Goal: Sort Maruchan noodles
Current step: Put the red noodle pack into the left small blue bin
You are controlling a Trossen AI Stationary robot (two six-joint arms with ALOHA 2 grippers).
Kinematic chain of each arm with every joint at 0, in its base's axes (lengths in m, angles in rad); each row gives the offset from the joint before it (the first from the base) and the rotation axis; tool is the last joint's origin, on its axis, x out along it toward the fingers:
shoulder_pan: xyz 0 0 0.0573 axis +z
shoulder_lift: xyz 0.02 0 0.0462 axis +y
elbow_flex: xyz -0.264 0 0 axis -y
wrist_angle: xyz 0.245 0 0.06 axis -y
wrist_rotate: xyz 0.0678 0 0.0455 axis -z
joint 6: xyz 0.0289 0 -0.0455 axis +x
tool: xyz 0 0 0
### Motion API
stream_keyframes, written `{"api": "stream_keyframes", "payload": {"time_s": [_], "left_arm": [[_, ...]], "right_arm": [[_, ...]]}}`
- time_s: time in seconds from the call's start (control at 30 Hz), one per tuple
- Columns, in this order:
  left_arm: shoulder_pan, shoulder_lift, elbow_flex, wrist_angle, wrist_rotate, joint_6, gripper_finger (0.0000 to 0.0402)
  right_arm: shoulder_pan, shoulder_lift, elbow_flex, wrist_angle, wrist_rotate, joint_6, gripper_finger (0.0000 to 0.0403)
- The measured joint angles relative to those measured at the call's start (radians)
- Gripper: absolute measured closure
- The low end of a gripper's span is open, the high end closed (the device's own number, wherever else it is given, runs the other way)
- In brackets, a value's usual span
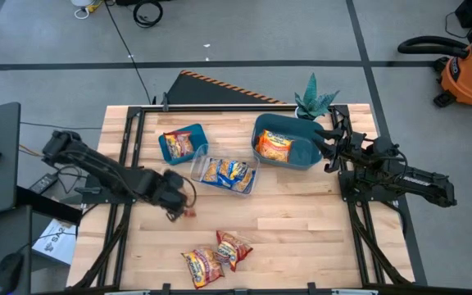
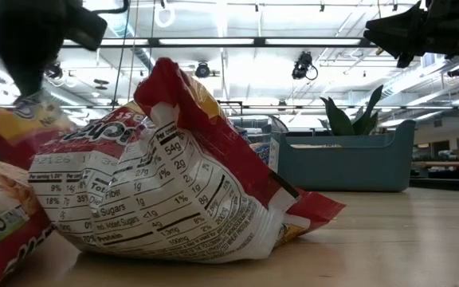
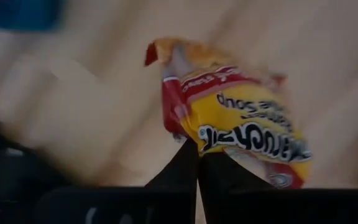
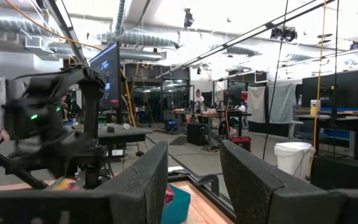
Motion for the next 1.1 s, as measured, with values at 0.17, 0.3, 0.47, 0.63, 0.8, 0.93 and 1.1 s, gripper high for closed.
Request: {"api": "stream_keyframes", "payload": {"time_s": [0.17, 0.3, 0.47, 0.63, 0.8, 0.93, 1.1], "left_arm": [[0.088, -0.111, 0.0, -0.116, -0.147, 0.041, 0.0393], [0.187, -0.179, 0.0, -0.131, -0.223, 0.131, 0.0393], [0.333, -0.228, 0.0, -0.051, -0.278, 0.308, 0.0393], [0.48, -0.251, 0.0, 0.13, -0.281, 0.518, 0.0393], [0.619, -0.243, 0.0, 0.321, -0.343, 0.739, 0.0393], [0.717, -0.205, 0.0, 0.456, -0.39, 0.887, 0.0393], [0.817, -0.115, 0.0, 0.512, -0.314, 0.959, 0.0393]], "right_arm": [[0.0, 0.0, 0.0, 0.0, 0.0, 0.0, 0.025], [0.0, 0.0, 0.0, 0.0, 0.0, 0.0, 0.025], [0.0, 0.0, 0.0, 0.0, 0.0, 0.0, 0.025], [0.0, 0.0, 0.0, 0.0, 0.0, 0.0, 0.025], [0.0, 0.0, 0.0, 0.0, 0.0, 0.0, 0.025], [0.0, 0.0, 0.0, 0.0, 0.0, 0.0, 0.025], [0.0, 0.0, 0.0, 0.0, 0.0, -0.001, 0.025]]}}
